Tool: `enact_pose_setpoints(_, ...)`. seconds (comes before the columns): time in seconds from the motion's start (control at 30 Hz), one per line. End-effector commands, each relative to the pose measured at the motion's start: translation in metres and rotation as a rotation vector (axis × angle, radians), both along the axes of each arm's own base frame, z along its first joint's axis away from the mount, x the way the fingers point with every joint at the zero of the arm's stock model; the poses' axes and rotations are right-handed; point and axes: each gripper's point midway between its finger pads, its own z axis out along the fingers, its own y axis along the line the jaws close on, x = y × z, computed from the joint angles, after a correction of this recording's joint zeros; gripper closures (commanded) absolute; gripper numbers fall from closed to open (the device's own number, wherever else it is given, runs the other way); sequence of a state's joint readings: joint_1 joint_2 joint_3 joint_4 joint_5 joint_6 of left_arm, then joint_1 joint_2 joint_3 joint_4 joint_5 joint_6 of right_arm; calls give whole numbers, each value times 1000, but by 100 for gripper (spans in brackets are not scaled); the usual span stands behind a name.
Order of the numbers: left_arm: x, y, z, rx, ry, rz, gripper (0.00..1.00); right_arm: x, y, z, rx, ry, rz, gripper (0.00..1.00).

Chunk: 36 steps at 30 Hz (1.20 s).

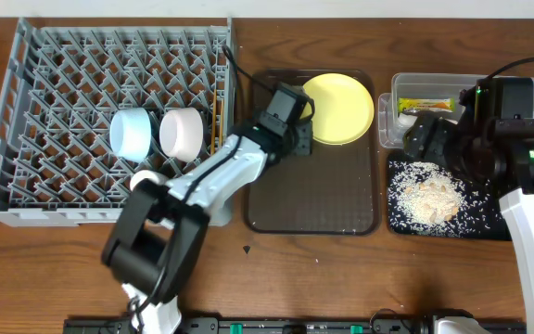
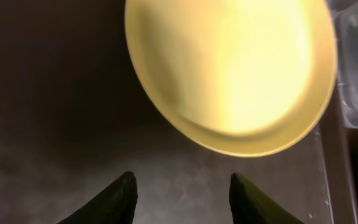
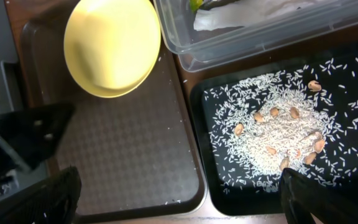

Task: Sort waste into correct bins and load items into the dishwasher
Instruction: 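Reach the left gripper to the yellow plate and grasp its rim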

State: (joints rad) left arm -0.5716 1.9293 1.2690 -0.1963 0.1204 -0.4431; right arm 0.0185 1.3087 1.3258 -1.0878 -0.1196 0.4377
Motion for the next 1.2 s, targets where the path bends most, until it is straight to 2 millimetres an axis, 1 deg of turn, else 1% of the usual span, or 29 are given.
enact_pose_setpoints(0.0,5,-5,-10,-44,22,52,51,1,2,2,6,-4,1,1)
enact_pose_setpoints(0.13,14,-11,-16,-79,6,78,51,1,2,2,6,-4,1,1)
enact_pose_setpoints(0.2,17,-13,-23,-87,6,85,51,1,2,2,7,-4,2,1)
enact_pose_setpoints(0.33,16,-13,-41,-71,28,87,51,-1,2,1,6,2,2,1)
enact_pose_setpoints(0.4,15,-12,-47,-63,39,87,52,-1,2,1,6,5,2,1)
enact_pose_setpoints(0.47,14,-12,-48,-60,43,87,57,-1,2,1,6,5,2,1)
enact_pose_setpoints(0.5,14,-11,-48,-58,44,87,61,-1,2,1,6,5,2,1)
enact_pose_setpoints(0.57,11,-9,-50,-48,55,85,74,-1,2,1,6,4,2,1)
enact_pose_setpoints(0.63,5,-1,-57,5,78,79,87,-1,2,1,6,5,2,1)
enact_pose_setpoints(0.67,0,5,-62,43,91,71,89,-2,2,1,6,7,2,1)
enact_pose_setpoints(0.73,-11,20,-68,133,123,48,90,-3,2,0,6,11,2,1)
enact_pose_setpoints(0.8,-18,33,-70,195,146,37,90,-3,2,0,6,11,2,1)
enact_pose_setpoints(0.97,-31,44,-70,242,190,11,90,-2,2,1,6,9,1,1)
enact_pose_setpoints(1.0,-31,45,-71,245,195,12,85,-2,2,1,6,9,1,1)
enact_pose_setpoints(1.03,-32,46,-71,248,199,13,72,-2,2,1,6,9,2,1)
enact_pose_setpoints(1.07,-32,47,-71,249,201,14,57,-2,2,0,6,10,2,1)
enact_pose_setpoints(1.1,-32,47,-71,248,201,15,55,-3,2,0,6,10,2,1)
enact_pose_setpoints(1.17,-31,45,-71,236,201,11,55,-3,2,0,6,10,2,1)
